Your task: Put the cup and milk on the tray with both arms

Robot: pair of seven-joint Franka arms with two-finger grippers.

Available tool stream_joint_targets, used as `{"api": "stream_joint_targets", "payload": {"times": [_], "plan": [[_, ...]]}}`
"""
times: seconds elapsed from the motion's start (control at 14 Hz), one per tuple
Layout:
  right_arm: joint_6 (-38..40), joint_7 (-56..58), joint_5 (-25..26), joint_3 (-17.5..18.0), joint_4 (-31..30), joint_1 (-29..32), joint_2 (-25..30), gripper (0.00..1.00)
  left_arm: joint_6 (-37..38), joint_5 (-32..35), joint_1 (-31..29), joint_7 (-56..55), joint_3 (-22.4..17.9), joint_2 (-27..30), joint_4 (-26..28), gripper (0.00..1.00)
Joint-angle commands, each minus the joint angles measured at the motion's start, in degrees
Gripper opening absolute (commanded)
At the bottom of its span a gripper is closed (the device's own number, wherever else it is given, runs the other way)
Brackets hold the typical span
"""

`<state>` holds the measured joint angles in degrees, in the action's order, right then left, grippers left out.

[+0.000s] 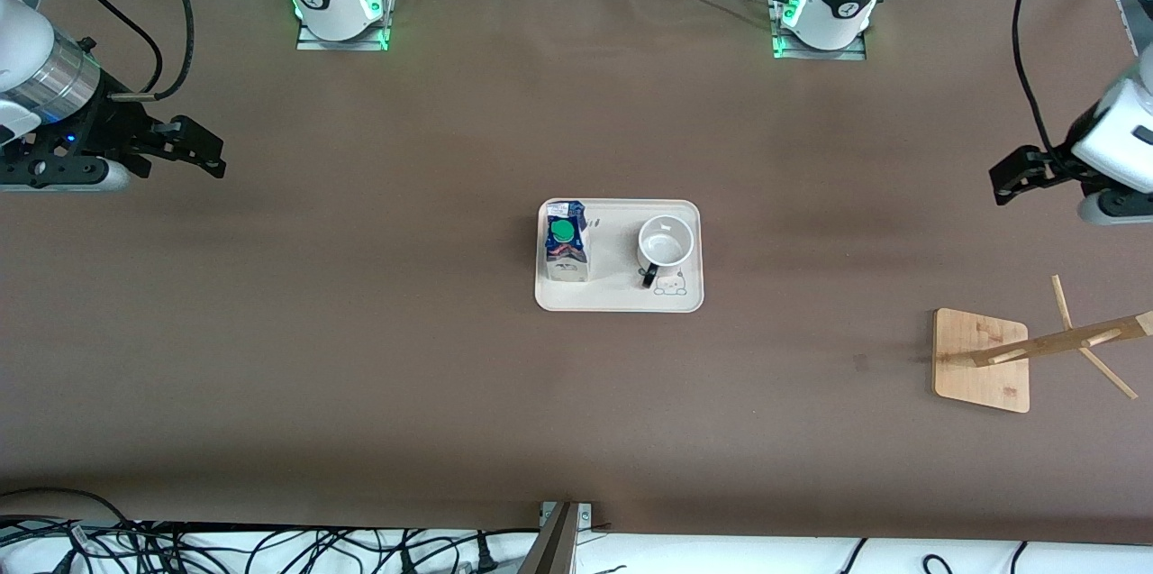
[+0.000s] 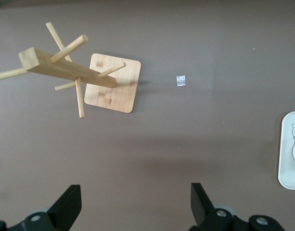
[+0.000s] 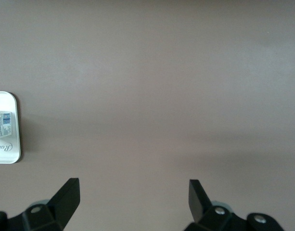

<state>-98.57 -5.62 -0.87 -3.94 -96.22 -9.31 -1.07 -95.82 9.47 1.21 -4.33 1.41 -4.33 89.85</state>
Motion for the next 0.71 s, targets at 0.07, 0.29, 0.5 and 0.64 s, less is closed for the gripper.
{"api": "stream_joint_targets", "payload": {"times": [0.07,0.29,0.5,0.64], "plan": [[0.6,-0.4,0.3,0.2,1.1,-0.1,-0.4,1.0,2.3,-2.9,-0.9,3.7,-2.0,2.7,1.4,1.0],[0.6,-0.3,0.3,0.2,1.1,-0.1,-0.4,1.0,7.3,-15.0,-0.9,4.0,-5.1,2.9,-0.2,1.0],[0.6,-0.3,0.3,0.2,1.1,-0.1,-0.4,1.0,6.2,-15.5,-0.4,4.0,-6.1,2.7,-0.3,1.0],[0.6,-0.3,0.3,0.2,1.1,-0.1,-0.4,1.0,5.5,-14.4,-0.5,3.9,-6.2,2.7,-0.3,1.0]]}}
